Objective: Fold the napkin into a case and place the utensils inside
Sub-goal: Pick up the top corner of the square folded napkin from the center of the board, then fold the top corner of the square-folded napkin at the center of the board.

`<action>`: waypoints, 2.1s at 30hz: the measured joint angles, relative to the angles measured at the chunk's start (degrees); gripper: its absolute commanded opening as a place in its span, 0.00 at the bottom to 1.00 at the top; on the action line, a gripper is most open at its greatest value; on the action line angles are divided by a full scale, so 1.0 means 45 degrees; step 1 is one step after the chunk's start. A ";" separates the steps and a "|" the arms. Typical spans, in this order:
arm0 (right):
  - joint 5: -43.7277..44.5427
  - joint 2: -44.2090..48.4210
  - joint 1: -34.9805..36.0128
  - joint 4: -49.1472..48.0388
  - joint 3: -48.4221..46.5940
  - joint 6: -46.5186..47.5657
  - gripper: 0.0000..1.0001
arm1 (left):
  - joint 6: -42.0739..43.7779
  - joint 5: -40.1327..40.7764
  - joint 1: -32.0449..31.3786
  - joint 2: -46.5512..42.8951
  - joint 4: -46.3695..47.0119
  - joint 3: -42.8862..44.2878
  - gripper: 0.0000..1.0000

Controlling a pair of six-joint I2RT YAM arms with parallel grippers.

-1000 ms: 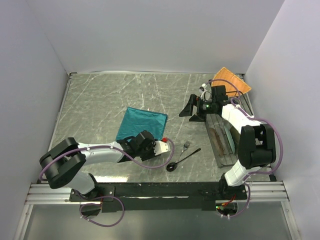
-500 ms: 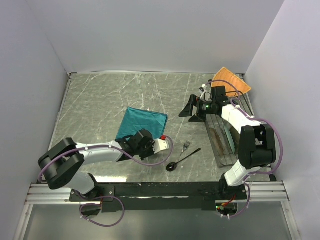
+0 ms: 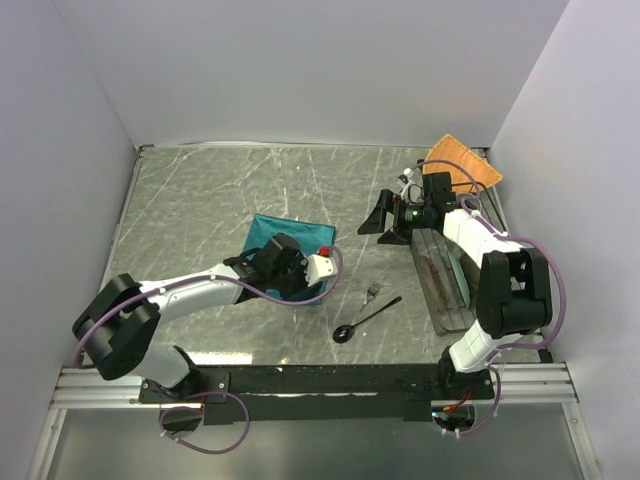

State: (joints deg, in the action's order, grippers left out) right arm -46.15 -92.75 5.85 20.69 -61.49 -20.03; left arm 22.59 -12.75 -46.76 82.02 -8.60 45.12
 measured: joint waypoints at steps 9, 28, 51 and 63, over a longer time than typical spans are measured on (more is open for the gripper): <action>0.0000 0.0000 0.0000 0.0078 -0.0024 0.0049 1.00 | 0.0146 -0.0291 0.0005 0.0801 -0.0573 0.0005 0.27; -0.0136 -0.0121 0.0000 0.0068 -0.0029 0.0034 1.00 | 0.0141 -0.0685 0.3264 0.2089 -0.1443 0.2662 0.01; -0.0680 -0.1166 0.0117 0.0345 -0.0777 0.0495 1.00 | -0.0631 -0.1593 0.7499 0.6863 -0.2220 0.7198 0.01; -0.0588 -0.1569 0.0219 0.0578 -0.1190 0.0816 0.95 | -0.1161 -0.1773 0.7888 0.6999 -0.2220 0.7252 0.01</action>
State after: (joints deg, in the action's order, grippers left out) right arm -48.80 -99.81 6.83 23.29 -66.85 -16.36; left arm 17.37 -20.73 -11.27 113.51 -18.59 77.76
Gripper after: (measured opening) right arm 0.972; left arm 0.022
